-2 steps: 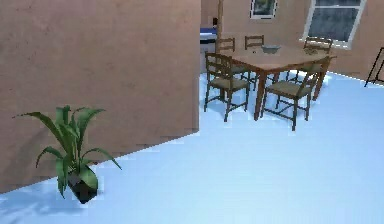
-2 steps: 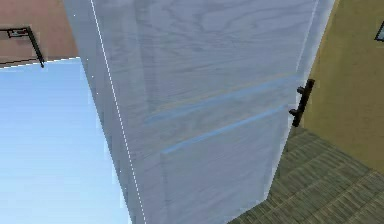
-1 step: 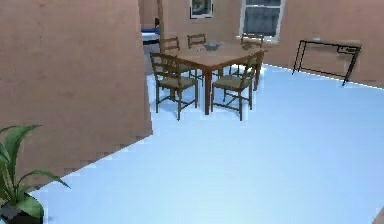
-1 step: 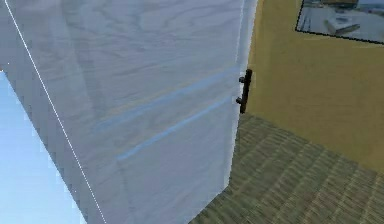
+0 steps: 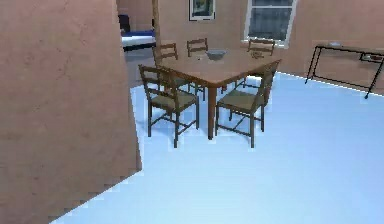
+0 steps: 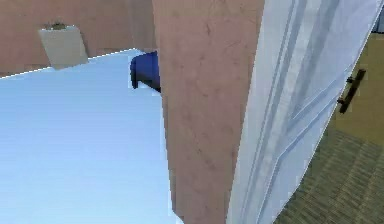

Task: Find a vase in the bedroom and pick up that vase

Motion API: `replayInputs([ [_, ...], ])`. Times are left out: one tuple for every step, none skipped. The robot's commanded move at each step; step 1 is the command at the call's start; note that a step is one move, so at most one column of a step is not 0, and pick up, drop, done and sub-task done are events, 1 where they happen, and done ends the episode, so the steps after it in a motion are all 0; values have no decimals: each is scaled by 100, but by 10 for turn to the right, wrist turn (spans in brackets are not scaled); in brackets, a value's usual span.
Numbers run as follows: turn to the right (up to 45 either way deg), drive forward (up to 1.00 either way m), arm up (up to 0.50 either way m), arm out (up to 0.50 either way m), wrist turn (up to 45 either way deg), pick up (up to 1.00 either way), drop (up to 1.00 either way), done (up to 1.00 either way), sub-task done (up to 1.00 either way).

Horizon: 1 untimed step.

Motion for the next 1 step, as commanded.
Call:
replayInputs([
  [420,0,0,0,0,0,0,0,0],
])
